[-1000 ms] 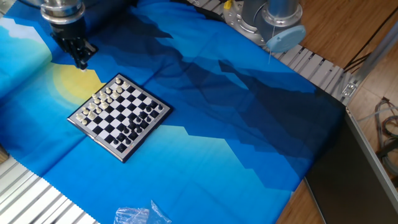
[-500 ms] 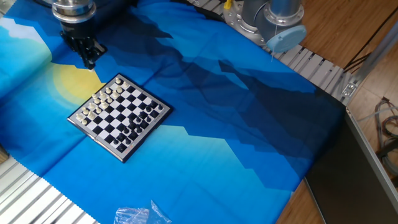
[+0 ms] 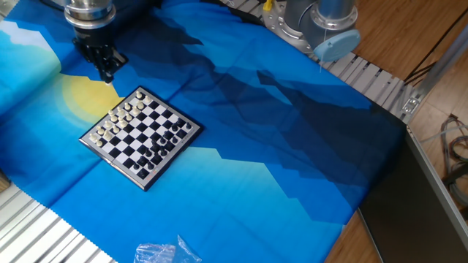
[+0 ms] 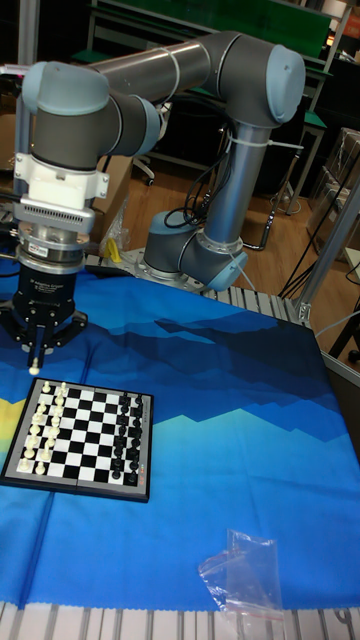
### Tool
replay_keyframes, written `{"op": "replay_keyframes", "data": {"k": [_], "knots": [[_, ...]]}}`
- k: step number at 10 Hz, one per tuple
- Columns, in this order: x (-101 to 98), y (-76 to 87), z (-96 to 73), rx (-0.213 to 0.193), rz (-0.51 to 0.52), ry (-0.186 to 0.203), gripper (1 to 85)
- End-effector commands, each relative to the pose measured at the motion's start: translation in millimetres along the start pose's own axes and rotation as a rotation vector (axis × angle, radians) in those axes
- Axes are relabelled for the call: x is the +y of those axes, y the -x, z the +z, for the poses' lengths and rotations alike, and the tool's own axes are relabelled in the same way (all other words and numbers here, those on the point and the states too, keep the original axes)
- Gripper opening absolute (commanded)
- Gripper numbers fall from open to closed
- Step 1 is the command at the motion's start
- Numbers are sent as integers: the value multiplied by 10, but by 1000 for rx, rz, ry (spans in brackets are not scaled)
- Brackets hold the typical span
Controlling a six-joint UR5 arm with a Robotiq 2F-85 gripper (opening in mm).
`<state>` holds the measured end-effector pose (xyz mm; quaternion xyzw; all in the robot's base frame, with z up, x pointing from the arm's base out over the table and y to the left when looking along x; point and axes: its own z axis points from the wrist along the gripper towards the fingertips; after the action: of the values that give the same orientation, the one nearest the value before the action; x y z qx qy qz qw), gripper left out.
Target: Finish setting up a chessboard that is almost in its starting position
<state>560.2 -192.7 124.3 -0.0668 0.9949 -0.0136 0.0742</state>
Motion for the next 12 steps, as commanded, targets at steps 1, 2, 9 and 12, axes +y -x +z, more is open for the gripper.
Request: {"op": "replay_keyframes", "data": {"k": [1, 2, 9, 12], "knots": [[41, 70, -9, -29, 4, 18, 77], [103, 79, -11, -32, 15, 42, 77], [158, -102, 19, -41, 48, 33, 53], [113, -115, 122, -56, 38, 38, 60]]}}
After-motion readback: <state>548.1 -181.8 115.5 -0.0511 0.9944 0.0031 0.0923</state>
